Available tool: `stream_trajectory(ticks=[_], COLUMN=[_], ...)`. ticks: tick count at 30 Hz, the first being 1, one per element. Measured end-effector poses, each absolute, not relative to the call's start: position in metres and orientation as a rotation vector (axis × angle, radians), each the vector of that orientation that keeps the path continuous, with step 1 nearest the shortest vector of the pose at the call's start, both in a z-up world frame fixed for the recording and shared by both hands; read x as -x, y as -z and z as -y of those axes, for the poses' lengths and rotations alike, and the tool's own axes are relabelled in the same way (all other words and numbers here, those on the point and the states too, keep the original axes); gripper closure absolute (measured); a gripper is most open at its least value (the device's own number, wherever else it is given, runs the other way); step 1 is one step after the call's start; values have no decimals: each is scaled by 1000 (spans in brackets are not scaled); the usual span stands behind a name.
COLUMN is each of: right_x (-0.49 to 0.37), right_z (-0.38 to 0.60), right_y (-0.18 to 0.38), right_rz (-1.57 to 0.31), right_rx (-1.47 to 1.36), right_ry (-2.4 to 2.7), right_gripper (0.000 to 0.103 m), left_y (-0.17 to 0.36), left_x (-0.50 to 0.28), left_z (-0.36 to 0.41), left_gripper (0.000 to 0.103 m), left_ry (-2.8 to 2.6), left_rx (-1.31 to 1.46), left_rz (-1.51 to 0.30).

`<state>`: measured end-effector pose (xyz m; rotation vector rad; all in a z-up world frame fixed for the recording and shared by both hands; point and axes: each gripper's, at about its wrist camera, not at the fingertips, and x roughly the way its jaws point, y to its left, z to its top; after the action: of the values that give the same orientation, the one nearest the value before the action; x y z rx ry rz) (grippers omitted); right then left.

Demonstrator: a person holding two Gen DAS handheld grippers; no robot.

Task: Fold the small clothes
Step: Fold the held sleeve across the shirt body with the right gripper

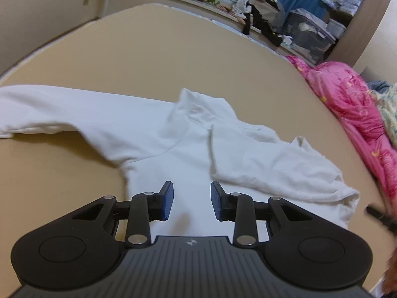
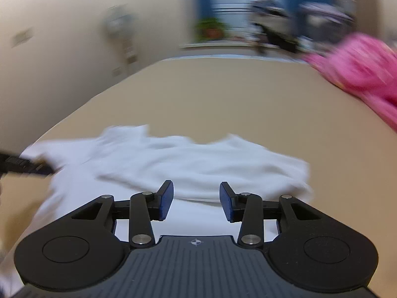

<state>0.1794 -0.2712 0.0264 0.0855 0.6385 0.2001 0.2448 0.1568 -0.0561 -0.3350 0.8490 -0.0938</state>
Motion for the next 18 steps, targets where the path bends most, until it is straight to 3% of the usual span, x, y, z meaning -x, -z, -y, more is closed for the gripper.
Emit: stream_trajectory(ticks=[7,9,13,15,18], right_x=[-205,-214,-216,-216,-223], right_z=[294,290,277,278,286], right_y=[33,47,53,52,53], right_rz=[-861,-944,-961,-960,-958], right_rx=[-140,-104,-41,-38,-96], right_ry=[-54,-45,-52,-63,-64], right_gripper=[60,60,60,59,59], left_y=[87,96,113,112,85], left_x=[-292,-302,-317,-322,-318], left_z=[-144,-140,-129,-120,-130], left_gripper=[64,59,60,103,102], left_ry=[169,171,159,175,152], left_rx=[454,467,461,400,393], left_rz=[-884,-893,-914,-904,-832])
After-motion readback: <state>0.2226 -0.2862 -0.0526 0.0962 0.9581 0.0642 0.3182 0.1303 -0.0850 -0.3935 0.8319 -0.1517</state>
